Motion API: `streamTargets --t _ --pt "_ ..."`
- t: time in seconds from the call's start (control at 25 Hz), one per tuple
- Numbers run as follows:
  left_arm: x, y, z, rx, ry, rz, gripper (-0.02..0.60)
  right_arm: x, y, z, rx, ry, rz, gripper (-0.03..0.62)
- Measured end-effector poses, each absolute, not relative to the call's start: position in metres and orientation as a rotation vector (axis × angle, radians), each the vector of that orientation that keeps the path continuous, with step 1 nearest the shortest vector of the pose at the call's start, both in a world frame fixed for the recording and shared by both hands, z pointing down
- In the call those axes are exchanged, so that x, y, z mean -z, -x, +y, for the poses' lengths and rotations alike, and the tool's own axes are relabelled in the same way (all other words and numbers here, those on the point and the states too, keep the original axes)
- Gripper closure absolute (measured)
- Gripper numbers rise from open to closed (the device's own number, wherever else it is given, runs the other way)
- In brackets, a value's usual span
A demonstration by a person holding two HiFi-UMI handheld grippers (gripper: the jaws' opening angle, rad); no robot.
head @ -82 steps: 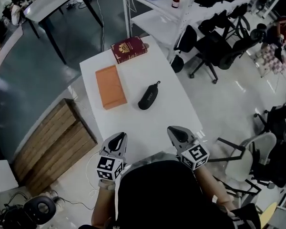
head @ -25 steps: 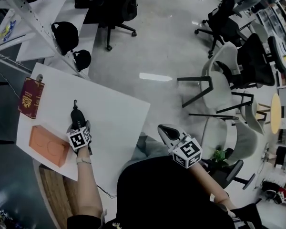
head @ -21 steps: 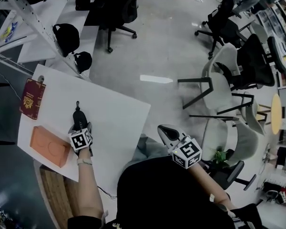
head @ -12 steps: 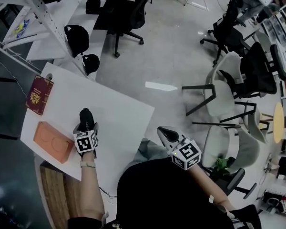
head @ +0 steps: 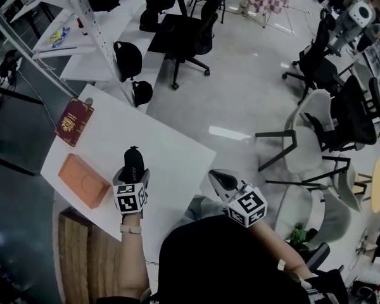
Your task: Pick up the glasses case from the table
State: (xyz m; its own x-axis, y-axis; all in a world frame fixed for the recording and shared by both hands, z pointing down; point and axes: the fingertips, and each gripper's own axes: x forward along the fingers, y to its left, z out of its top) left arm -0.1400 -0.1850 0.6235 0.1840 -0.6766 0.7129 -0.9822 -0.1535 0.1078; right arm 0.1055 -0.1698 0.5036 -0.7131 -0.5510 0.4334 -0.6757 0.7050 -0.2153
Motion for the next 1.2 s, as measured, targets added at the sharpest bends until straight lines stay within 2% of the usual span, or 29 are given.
streamTargets --t 0.64,1.2 --pt "-0.516 0.133 -0.142 -0.406 -2.056 -1.681 0.215 -0.467 -0.022 -0.186 -0.421 -0.625 -2.731 0.566" --pt "-0.473 0.147 -0.111 -0.356 -2.142 -1.75 0.214 -0.439 0.041 -0.177 -0.336 -0.39 -2.806 0.566"
